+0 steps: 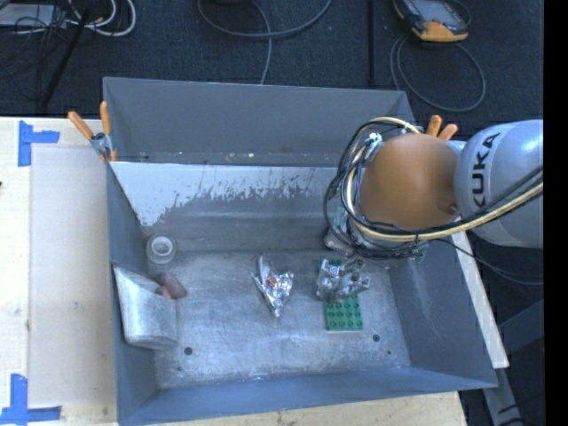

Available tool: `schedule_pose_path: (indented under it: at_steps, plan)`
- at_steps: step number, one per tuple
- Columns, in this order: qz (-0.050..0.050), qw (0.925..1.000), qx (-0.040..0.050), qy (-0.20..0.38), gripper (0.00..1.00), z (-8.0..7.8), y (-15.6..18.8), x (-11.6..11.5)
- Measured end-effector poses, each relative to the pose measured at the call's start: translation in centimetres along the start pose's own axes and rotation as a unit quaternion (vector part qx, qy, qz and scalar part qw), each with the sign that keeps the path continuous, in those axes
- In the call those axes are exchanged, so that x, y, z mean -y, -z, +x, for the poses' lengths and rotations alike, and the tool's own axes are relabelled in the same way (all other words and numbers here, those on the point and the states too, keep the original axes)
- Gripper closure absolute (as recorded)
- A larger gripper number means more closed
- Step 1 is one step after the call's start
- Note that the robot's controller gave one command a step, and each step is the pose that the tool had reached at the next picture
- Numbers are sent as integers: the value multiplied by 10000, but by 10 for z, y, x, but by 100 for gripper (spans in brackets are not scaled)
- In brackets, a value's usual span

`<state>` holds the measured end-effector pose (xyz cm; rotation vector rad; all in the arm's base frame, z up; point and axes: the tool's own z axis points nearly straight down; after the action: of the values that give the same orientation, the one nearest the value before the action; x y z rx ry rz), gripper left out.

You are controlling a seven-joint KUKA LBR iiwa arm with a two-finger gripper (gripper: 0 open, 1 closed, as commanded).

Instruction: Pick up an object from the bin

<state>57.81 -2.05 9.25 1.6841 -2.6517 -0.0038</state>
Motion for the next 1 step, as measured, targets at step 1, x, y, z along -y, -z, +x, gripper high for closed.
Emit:
schedule_pose_path:
  at_steps: [1]
  plan:
    - [44, 9985, 17, 547, 100, -11, 95, 3]
